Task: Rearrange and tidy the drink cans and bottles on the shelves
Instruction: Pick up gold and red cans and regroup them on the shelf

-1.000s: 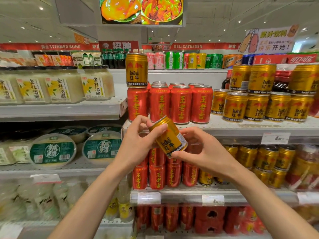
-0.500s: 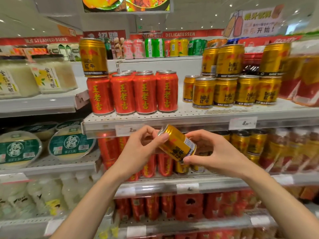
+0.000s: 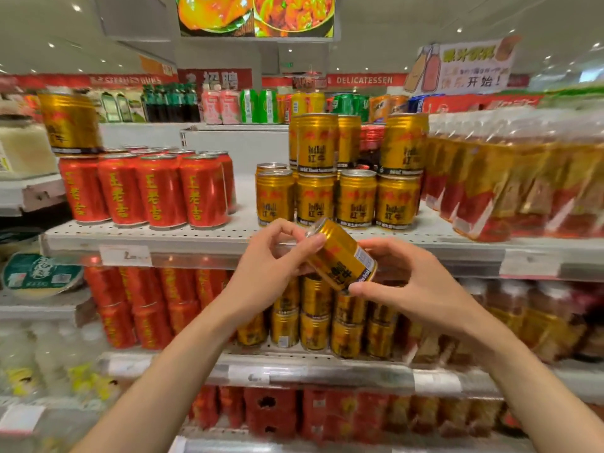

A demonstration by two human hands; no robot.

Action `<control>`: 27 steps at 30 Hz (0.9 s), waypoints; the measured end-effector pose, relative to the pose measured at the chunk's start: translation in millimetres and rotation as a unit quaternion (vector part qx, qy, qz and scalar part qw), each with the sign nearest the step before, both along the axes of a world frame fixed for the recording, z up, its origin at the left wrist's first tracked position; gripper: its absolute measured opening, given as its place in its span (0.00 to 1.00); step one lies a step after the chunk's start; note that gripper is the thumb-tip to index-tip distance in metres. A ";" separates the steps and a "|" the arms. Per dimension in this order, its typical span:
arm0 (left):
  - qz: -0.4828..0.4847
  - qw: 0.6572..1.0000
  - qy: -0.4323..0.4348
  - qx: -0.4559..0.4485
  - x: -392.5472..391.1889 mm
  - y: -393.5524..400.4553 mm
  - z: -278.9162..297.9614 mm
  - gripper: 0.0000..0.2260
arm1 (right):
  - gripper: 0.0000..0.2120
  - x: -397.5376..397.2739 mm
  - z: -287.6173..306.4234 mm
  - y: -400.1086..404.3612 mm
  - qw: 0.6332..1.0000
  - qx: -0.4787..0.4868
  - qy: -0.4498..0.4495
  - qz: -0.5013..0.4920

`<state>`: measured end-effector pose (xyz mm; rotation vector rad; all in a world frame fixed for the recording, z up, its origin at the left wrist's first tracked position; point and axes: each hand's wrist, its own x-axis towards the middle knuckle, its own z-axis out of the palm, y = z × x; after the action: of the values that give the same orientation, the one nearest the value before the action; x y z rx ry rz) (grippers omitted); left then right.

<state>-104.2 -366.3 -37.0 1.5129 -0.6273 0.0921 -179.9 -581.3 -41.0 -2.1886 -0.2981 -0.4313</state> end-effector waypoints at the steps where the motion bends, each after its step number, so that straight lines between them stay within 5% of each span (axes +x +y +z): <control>1: 0.001 1.000 0.001 -0.004 -0.5 -6.8 2.9 0.12 | 0.25 -1.4 1.4 -5.4 1.000 0.000 -0.004 0.000; 15: 0.063 0.993 -0.091 0.039 12.6 -35.4 49.7 0.16 | 0.42 11.4 40.1 -8.1 0.985 -0.118 -0.115 -0.048; 27: 0.025 0.989 -0.122 0.078 26.5 -33.2 48.5 0.11 | 0.37 33.6 37.7 -11.1 0.985 -0.102 -0.131 -0.047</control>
<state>-77.7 -399.5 11.5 1.6841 -0.8084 0.2752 -146.3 -592.4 -3.4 -2.3521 -0.3965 -0.7742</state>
